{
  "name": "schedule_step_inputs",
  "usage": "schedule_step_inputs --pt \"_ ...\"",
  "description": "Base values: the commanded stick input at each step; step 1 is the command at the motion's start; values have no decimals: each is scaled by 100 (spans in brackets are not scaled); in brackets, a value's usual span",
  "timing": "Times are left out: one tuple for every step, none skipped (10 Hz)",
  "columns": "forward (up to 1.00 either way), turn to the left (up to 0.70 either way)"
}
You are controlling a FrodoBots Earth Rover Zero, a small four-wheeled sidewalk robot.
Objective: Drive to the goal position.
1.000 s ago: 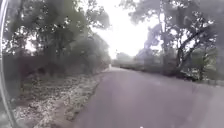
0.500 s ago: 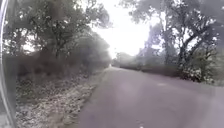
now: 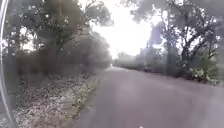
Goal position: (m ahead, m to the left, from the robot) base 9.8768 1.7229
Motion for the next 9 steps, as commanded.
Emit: schedule_step_inputs --pt "70 5" --pt "70 9" --pt "70 15" --pt "70 19" --pt "70 8" --pt "70 3" --pt "70 3" --pt "70 4" --pt "70 4"
